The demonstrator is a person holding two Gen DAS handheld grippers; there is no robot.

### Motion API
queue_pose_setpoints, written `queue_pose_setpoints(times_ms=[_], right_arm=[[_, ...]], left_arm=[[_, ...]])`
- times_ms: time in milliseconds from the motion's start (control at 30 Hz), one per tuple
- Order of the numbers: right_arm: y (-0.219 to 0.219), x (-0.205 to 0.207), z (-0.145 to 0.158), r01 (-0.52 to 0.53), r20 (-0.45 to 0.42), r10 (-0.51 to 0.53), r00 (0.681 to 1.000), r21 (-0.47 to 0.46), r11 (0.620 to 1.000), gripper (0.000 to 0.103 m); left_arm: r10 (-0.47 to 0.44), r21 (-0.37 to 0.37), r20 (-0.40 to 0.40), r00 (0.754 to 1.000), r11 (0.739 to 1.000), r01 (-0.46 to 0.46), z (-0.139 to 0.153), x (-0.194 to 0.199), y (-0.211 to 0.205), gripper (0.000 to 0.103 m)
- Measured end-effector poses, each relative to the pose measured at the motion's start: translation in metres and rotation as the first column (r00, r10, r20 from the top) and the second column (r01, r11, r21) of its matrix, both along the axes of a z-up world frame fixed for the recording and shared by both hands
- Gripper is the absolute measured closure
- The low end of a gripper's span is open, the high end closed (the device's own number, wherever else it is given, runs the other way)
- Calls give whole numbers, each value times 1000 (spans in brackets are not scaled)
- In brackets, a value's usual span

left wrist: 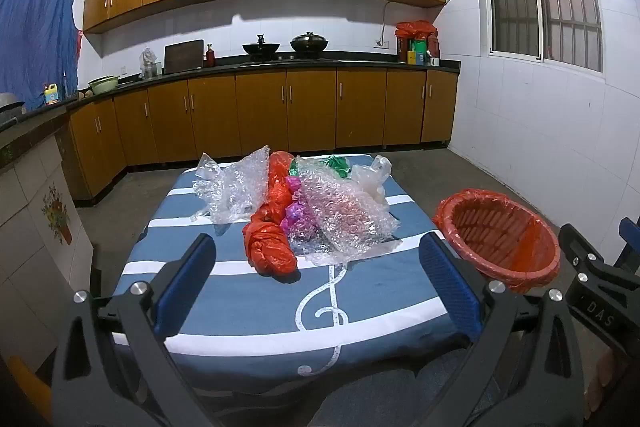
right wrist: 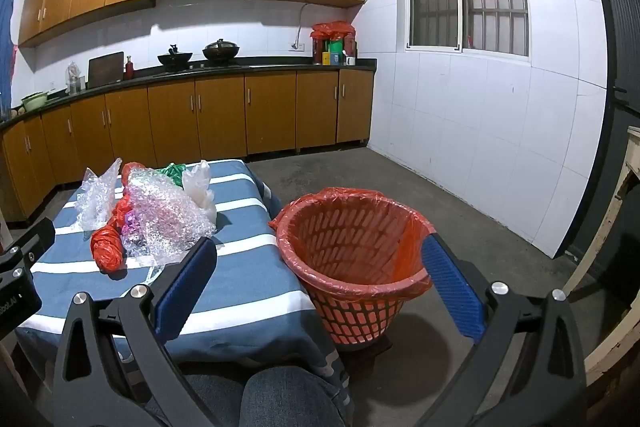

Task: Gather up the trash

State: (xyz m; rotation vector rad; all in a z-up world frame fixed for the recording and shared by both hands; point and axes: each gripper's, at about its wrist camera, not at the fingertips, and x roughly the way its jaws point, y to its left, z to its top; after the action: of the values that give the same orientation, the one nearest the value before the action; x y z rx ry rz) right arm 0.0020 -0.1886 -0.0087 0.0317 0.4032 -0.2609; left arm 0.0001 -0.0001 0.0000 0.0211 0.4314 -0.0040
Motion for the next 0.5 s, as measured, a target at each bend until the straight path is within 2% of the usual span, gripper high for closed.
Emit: queue_pose_setpoints(times_ms=[500], right_arm=[[0, 0, 0, 0, 1, 0, 1000, 0, 1000, 2]], left_arm=[[0, -2, -1, 1000, 1000, 0, 0, 0, 0, 4]])
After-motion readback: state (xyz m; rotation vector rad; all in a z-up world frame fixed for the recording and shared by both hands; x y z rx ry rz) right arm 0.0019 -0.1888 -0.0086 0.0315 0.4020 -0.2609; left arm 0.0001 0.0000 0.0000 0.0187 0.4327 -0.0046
